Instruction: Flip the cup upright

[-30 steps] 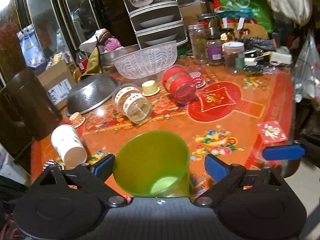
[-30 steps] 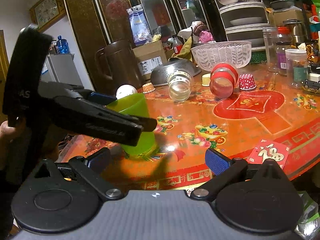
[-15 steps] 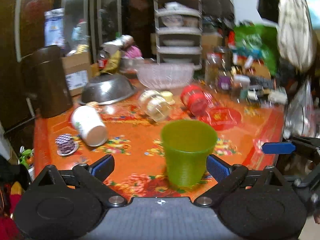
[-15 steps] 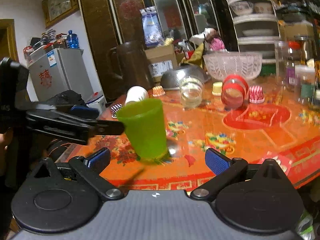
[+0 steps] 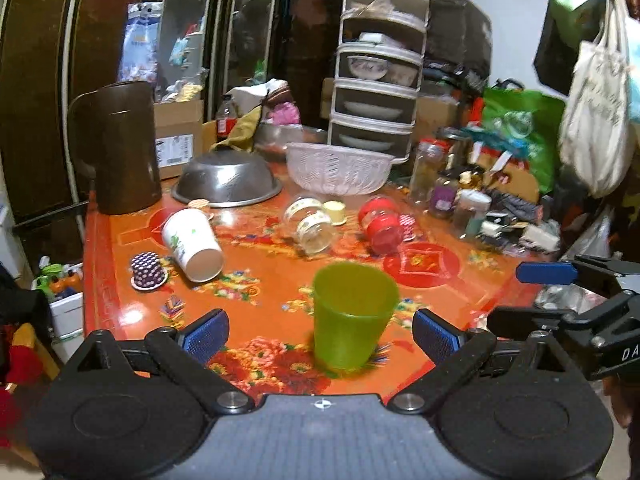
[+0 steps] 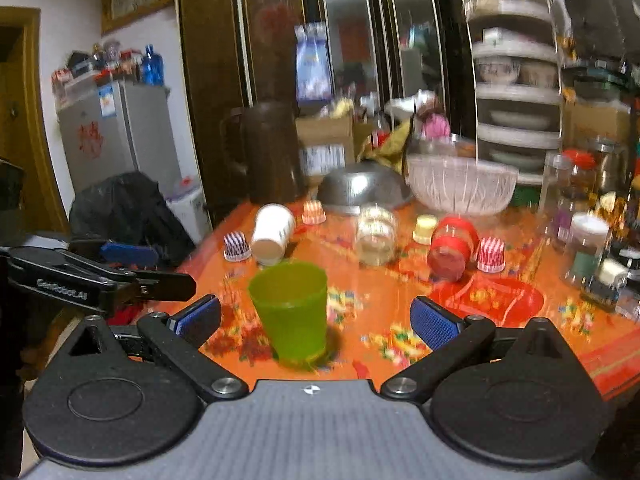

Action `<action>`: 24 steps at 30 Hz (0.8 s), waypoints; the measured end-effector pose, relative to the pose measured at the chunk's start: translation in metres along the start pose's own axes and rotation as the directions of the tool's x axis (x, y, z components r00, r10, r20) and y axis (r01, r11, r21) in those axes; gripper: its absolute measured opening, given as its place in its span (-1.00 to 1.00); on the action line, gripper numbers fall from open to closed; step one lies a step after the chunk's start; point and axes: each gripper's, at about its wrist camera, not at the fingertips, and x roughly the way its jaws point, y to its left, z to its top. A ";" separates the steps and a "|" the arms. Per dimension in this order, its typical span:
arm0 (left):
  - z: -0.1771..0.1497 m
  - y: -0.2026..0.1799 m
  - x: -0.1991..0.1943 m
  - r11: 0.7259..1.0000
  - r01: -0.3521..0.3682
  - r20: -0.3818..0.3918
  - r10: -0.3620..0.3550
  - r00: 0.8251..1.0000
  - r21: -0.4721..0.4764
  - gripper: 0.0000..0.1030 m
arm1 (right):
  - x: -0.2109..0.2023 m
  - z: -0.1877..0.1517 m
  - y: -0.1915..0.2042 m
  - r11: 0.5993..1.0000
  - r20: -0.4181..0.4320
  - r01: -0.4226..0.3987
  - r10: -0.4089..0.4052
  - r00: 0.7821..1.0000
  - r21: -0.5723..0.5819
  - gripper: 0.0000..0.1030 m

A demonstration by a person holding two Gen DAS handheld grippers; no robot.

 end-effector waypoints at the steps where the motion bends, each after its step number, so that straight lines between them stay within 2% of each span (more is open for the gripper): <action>1: 0.000 -0.001 0.001 1.000 -0.007 -0.001 0.007 1.000 0.008 0.93 | 0.004 -0.001 -0.002 1.000 -0.020 -0.008 0.008 1.000 0.003 0.98; 3: -0.001 -0.004 0.000 1.000 -0.018 -0.001 0.018 1.000 0.021 0.93 | 0.009 -0.004 -0.004 0.999 -0.047 -0.031 0.031 0.998 0.010 0.98; 9: 0.001 -0.011 -0.005 0.997 -0.040 0.008 0.040 0.999 0.064 0.93 | 0.008 -0.003 -0.006 0.998 -0.056 -0.052 0.054 0.997 0.033 0.98; 24: -0.004 -0.008 -0.005 0.996 -0.070 -0.023 0.071 0.997 0.058 0.93 | 0.000 -0.003 -0.017 0.996 -0.051 -0.069 0.071 0.996 0.049 0.98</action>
